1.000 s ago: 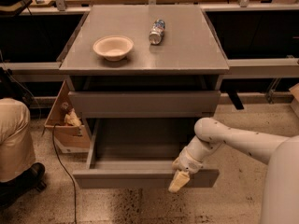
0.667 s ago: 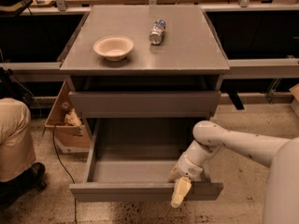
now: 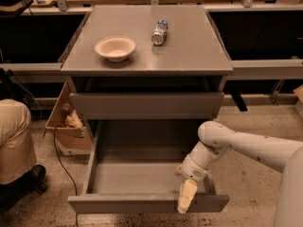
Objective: Open middle drawer
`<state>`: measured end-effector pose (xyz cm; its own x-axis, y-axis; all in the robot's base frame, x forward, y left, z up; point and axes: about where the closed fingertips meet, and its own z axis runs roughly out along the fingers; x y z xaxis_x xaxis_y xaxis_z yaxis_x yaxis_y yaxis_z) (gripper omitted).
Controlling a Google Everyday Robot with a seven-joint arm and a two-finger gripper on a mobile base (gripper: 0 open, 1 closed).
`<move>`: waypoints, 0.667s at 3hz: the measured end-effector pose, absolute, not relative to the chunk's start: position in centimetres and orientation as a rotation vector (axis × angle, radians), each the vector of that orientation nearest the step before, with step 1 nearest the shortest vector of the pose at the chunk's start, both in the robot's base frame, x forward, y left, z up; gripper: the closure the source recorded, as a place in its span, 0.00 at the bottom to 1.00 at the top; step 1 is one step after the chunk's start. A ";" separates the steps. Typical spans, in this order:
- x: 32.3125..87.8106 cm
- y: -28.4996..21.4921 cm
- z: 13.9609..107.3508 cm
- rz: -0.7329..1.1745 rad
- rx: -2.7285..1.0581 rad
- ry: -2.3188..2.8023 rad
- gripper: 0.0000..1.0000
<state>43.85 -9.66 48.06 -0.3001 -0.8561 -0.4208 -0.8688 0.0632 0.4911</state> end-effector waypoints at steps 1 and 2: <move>45.6 -10.6 48.8 1.017 -1.807 2.279 0.05; 48.7 -11.7 48.7 0.945 -1.748 2.270 0.21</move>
Offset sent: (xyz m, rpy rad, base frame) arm 0.0987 -0.0386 0.0092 0.0095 -0.2022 -0.1552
